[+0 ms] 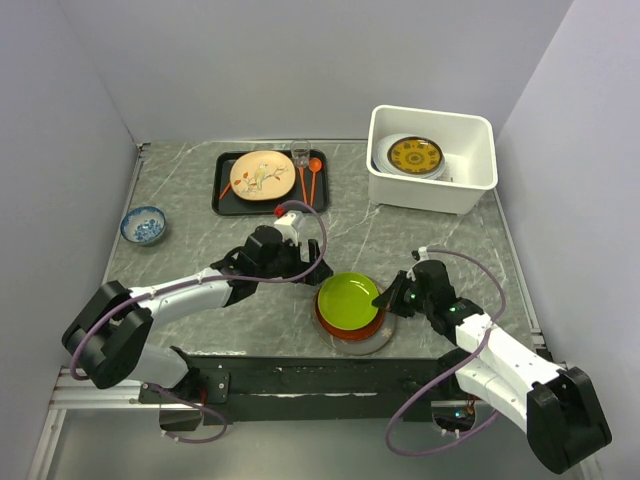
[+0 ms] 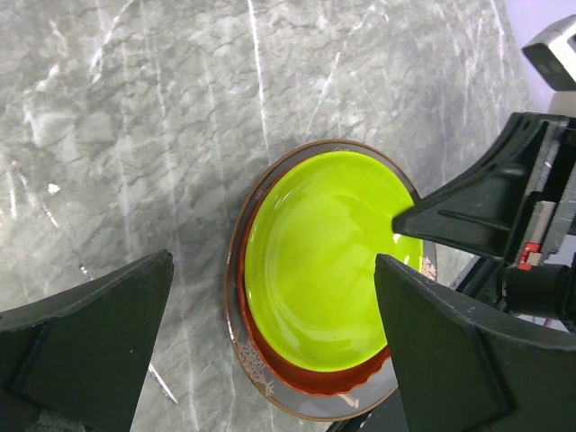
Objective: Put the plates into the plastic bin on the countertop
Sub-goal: Pick up the plate from the corner of the board.
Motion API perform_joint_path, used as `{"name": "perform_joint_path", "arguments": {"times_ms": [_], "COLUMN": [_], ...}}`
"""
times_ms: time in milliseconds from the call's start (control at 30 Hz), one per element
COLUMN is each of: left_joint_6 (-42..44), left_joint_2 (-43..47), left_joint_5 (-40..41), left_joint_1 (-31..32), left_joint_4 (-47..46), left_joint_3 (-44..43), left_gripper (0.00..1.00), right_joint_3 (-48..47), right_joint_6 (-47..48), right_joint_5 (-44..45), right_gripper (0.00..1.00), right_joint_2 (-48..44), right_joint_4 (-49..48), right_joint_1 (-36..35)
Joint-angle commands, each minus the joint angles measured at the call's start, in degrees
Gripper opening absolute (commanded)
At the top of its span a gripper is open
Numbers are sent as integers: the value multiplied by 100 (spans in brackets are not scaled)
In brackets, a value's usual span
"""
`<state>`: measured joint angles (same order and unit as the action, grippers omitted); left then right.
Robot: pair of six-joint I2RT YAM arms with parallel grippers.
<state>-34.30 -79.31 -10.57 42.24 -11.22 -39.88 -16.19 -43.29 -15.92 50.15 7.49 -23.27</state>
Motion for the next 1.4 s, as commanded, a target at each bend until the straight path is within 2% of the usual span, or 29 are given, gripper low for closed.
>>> {"name": "perform_joint_path", "arguments": {"times_ms": [0,233,600,767,933,1367], "left_joint_6": [3,-129,-322,-507,-454,-349], "left_joint_2": [100,-50,-639,-384,-252,460], "left_joint_5": [204,222,336,766,1274,1655], "left_joint_1": [4,-5,-5,-5,-5,-23], "left_joint_4": [103,-125,-108,-82,330,542], "left_joint_3": [-108,-64,-460,-328,-398,-20], "left_gripper": [99,99,99,99,99,99], "right_joint_3": [-271,-166,-262,-491,-544,-930], "right_joint_6": [40,-30,-13,110,101,207], "right_joint_5": [-78,54,704,942,880,1153], "right_gripper": [0,0,0,0,0,0], "right_joint_2": [4,-400,-1613,-1570,-1412,-525], "right_joint_4": [-370,-248,683,991,790,236], "right_joint_1": [-20,-11,-20,-11,-3,50]}}
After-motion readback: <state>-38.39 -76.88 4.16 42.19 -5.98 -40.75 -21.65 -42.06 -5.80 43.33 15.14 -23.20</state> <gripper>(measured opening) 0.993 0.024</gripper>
